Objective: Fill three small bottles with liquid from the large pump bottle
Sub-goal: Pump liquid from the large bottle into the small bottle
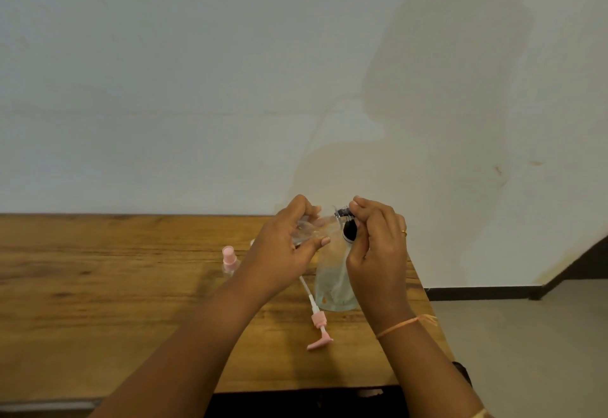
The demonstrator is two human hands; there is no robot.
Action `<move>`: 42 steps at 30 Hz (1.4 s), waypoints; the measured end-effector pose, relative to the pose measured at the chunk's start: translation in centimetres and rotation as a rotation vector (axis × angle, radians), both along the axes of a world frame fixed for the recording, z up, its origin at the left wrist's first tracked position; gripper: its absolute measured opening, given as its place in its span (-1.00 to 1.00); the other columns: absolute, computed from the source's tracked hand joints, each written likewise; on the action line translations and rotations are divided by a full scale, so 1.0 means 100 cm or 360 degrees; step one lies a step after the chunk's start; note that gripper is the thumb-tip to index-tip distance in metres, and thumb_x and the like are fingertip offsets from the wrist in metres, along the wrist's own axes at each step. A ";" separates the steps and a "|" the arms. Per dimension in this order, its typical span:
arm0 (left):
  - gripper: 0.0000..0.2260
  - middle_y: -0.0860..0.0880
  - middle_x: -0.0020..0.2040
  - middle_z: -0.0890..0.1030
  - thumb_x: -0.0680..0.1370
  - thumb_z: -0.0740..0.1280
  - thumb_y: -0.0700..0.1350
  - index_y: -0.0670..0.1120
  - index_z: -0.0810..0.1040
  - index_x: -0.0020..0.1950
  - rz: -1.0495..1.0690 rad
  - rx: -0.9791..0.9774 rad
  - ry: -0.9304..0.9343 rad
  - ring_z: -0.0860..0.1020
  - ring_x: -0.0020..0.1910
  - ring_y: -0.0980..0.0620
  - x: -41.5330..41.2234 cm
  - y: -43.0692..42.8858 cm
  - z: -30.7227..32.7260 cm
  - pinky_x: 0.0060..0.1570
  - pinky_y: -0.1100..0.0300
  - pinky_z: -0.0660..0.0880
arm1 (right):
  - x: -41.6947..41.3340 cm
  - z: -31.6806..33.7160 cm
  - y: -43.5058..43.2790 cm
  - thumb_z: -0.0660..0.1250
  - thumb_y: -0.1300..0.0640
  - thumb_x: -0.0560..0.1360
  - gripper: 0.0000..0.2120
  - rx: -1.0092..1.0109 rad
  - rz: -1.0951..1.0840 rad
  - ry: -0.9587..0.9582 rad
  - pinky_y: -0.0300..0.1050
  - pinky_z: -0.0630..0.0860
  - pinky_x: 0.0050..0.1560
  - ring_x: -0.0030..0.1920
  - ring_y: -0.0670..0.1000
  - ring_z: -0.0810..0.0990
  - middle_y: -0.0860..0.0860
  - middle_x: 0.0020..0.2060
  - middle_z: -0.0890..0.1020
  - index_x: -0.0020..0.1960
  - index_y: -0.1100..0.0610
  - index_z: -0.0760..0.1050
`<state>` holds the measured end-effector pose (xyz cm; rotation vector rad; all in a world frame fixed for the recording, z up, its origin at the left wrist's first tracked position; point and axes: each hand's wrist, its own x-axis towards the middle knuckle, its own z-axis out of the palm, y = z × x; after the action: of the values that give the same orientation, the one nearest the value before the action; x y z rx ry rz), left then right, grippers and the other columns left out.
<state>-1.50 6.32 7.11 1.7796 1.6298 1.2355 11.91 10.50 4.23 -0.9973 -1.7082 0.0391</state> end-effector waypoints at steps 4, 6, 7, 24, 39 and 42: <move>-0.74 0.32 -0.02 0.48 0.46 0.42 -0.09 0.11 0.32 -0.11 -0.0006 0.0025 -0.0043 0.41 0.00 0.53 0.001 -0.001 0.001 -0.16 0.62 0.35 | 0.001 0.006 -0.005 0.23 0.37 0.44 -0.74 0.0007 -0.0007 0.0036 -0.40 0.36 0.05 0.05 -0.01 0.47 0.08 0.02 0.59 0.08 0.24 0.56; -0.74 0.28 0.00 0.51 0.45 0.42 -0.08 0.13 0.34 -0.10 0.0010 0.0070 -0.0071 0.43 0.06 0.44 0.000 -0.002 0.001 -0.12 0.60 0.36 | 0.002 0.010 -0.006 0.24 0.37 0.44 -0.75 0.0011 -0.0002 0.0056 -0.51 0.32 0.07 0.04 0.00 0.47 0.08 0.01 0.60 0.07 0.24 0.56; -0.74 0.27 0.02 0.52 0.45 0.43 -0.08 0.15 0.34 -0.10 0.0018 0.0085 -0.0066 0.43 0.09 0.40 0.000 -0.002 0.001 -0.11 0.60 0.36 | 0.003 0.011 -0.006 0.24 0.36 0.44 -0.75 0.0014 0.0001 0.0054 -0.52 0.30 0.08 0.04 0.01 0.48 0.08 0.01 0.60 0.07 0.24 0.57; -0.75 0.13 0.07 0.53 0.48 0.40 -0.12 0.04 0.33 -0.04 -0.0021 -0.0044 -0.0103 0.42 -0.03 0.55 0.001 0.002 -0.007 -0.17 0.63 0.36 | -0.002 0.004 -0.004 0.25 0.39 0.41 -0.76 0.0083 -0.0061 -0.0025 -0.20 0.45 -0.04 0.01 0.03 0.49 0.12 -0.02 0.60 0.03 0.27 0.57; -0.76 0.18 0.07 0.50 0.49 0.39 -0.10 0.05 0.32 -0.02 -0.0017 0.0017 -0.0008 0.44 0.04 0.32 0.001 -0.001 -0.003 -0.08 0.49 0.39 | -0.002 -0.001 -0.003 0.25 0.41 0.43 -0.75 0.0086 -0.0086 0.0007 -0.37 0.34 0.06 0.02 0.10 0.52 0.13 0.00 0.59 0.07 0.28 0.55; -0.74 0.10 0.12 0.53 0.50 0.38 -0.11 0.10 0.29 -0.06 -0.0018 0.0015 -0.0024 0.46 0.12 0.21 0.002 0.001 -0.006 0.00 0.34 0.43 | -0.003 -0.005 -0.001 0.25 0.42 0.43 -0.75 0.0069 -0.0085 -0.0016 -0.33 0.34 0.05 0.02 0.11 0.52 0.14 0.01 0.59 0.07 0.28 0.54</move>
<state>-1.28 6.40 6.51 1.7783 1.6062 1.2506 11.58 10.43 3.72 -1.0119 -1.6838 -0.0372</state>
